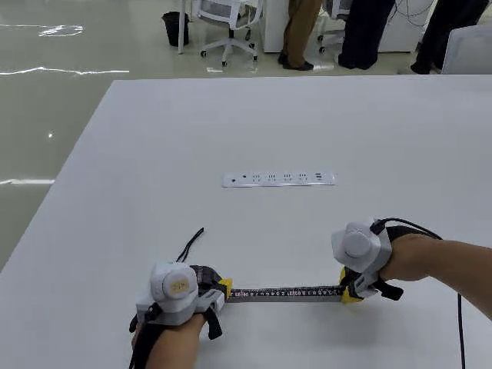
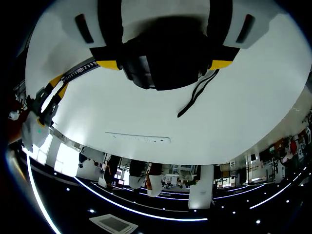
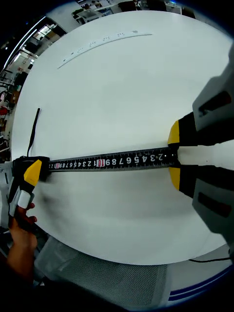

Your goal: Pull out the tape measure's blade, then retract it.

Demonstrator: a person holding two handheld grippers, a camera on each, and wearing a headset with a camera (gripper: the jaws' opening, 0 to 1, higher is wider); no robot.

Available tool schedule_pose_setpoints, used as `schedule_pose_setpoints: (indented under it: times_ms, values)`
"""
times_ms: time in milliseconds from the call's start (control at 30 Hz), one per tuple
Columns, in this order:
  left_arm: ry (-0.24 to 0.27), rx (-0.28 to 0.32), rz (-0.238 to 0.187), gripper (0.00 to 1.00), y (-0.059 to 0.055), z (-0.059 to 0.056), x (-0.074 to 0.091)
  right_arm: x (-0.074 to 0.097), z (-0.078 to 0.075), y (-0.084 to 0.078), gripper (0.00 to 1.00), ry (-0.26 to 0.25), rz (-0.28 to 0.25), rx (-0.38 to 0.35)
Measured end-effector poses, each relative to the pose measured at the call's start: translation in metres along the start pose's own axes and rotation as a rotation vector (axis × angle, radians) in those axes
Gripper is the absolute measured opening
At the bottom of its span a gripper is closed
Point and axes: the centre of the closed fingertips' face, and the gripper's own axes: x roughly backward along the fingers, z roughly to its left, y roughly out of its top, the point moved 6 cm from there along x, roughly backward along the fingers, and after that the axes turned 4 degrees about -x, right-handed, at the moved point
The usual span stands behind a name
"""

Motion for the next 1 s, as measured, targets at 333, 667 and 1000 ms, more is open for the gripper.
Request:
schedule_pose_setpoints:
  times_ms: [333,667,1000]
  values:
    - [0.001,-0.056,0.022,0.63,-0.0008,0.0006,0.0004,0.001,0.0008,0.0008,0.13,-0.001,-0.001,-0.017]
    - [-0.008,-0.061,0.029,0.62,-0.0003,0.0022,0.0003,0.0,0.0004,0.0006,0.13,-0.006,-0.01,-0.034]
    - [-0.018,-0.061,0.028,0.62,-0.0005,0.0027,0.0008,0.0002,0.0011,0.0023,0.14,-0.015,-0.011,-0.024]
